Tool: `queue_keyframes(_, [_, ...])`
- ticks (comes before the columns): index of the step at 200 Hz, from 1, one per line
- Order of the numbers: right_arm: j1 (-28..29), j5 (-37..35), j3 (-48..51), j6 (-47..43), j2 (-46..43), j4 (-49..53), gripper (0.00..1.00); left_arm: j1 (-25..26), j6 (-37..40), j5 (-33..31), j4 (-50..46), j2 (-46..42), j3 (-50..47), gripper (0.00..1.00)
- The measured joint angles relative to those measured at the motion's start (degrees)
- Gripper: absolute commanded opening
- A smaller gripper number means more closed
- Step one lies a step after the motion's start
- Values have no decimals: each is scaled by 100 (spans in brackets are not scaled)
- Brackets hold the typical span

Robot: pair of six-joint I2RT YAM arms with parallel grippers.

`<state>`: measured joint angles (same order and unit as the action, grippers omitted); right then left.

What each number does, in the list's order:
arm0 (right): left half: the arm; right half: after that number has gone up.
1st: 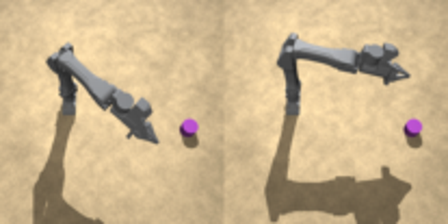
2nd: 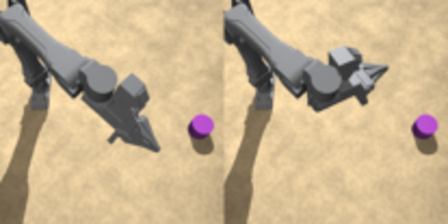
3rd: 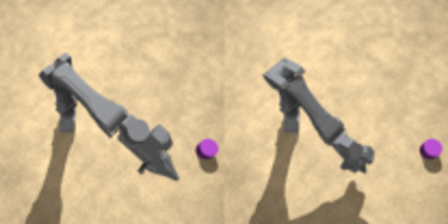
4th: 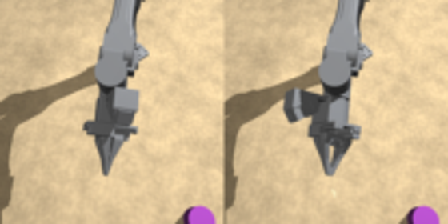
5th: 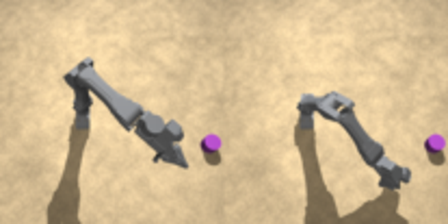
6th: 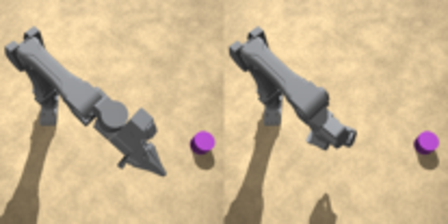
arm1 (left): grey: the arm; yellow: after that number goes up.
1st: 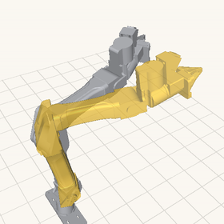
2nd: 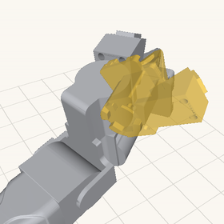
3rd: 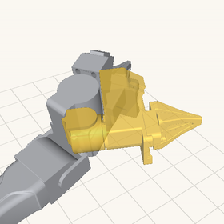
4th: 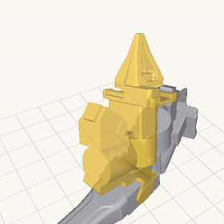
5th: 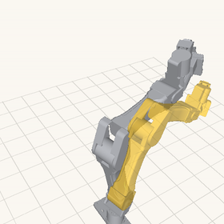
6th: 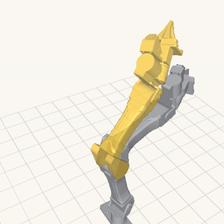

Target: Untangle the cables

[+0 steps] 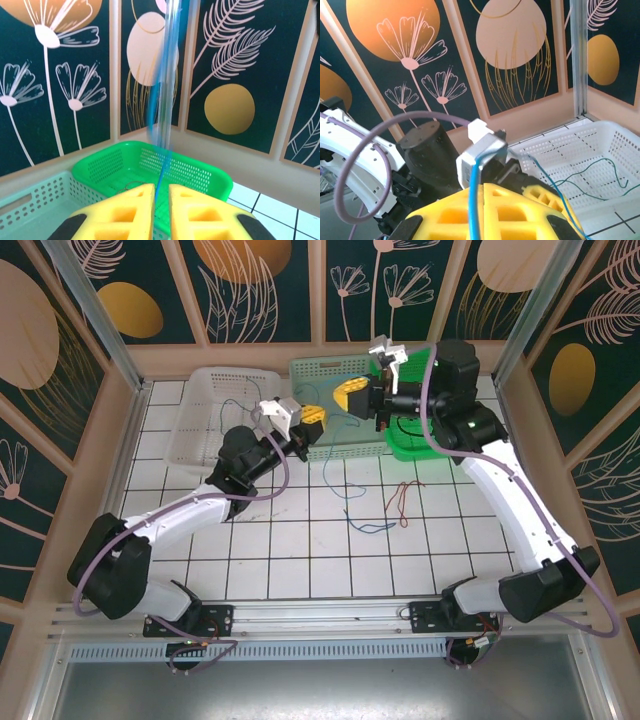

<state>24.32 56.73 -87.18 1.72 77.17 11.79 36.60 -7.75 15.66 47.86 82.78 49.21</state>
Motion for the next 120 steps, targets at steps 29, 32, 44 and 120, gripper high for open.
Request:
queue_keyframes(29, [-125,-11,-33,61,-28,-26,0,0,-42,59,-2,98,-87,12])
queue_keyframes(32, [-144,-11,-33,72,-28,-35,0,0,-42,63,-4,103,-96,12])
queue_keyframes(44, [-203,-26,-33,127,-28,-48,0,0,-50,63,-2,114,-127,12])
queue_keyframes(120, [-282,-17,11,328,-31,-260,0,0,-258,39,227,81,-374,47])
